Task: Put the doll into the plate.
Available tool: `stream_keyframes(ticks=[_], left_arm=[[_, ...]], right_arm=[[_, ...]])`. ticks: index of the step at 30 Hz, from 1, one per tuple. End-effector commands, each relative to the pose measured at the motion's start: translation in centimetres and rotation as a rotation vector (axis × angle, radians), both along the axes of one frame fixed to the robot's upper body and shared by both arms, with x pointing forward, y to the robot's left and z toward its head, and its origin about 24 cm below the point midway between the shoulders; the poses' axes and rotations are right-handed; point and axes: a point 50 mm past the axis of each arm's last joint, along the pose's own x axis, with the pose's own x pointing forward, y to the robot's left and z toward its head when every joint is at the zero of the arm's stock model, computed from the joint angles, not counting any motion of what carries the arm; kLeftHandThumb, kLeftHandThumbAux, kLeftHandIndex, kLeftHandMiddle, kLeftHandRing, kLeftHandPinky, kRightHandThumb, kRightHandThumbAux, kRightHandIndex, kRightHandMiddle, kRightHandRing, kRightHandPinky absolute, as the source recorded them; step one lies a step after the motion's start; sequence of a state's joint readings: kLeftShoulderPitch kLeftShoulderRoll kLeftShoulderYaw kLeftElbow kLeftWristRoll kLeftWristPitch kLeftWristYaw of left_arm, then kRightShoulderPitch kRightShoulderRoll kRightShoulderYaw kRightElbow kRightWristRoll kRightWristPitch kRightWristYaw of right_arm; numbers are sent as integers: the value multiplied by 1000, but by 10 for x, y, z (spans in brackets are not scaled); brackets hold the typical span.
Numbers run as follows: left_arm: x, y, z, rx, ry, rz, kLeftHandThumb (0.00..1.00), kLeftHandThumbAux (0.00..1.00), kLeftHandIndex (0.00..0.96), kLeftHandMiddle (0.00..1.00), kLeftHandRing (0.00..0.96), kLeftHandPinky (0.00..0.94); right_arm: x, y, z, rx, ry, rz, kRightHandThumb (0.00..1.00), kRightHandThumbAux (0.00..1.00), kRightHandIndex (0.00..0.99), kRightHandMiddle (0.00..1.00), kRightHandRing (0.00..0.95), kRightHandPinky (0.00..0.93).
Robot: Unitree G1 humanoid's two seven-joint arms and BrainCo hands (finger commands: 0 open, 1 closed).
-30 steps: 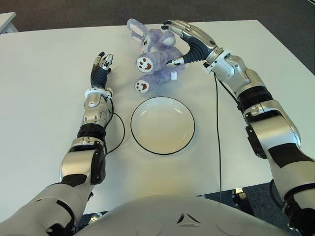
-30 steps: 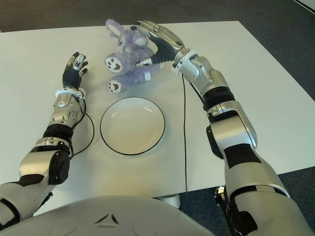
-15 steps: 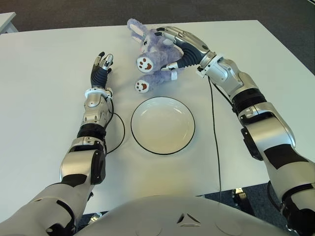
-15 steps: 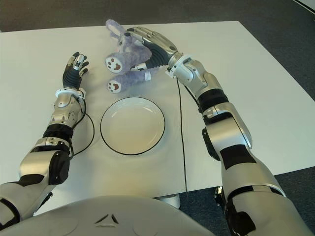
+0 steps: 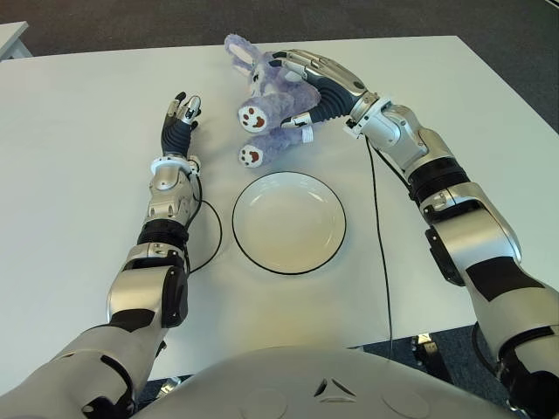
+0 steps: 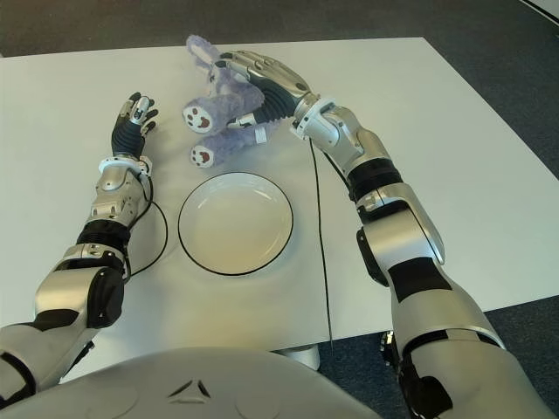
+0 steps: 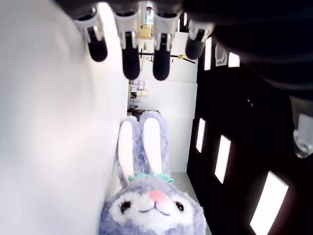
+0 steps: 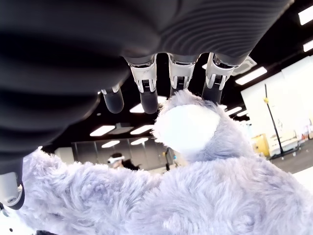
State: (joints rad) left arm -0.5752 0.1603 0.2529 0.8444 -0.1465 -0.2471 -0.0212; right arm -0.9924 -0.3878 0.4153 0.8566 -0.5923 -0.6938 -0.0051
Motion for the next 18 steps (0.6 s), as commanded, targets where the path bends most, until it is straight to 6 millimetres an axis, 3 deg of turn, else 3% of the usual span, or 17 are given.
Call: stream_keyframes(ticks=[1,18], left_arm=[[-7,-4,-19,-17,88,-1,0,418,0,164,141,61],[-7,-4,-18,-19,82,-2,0,417,0,149,126,52]], right_arm=[[-2,4,-10,-25,32,7,172,473,0,0,0,64],[-6,10,-16,-20,53,20,165,499,0,0,0,102]])
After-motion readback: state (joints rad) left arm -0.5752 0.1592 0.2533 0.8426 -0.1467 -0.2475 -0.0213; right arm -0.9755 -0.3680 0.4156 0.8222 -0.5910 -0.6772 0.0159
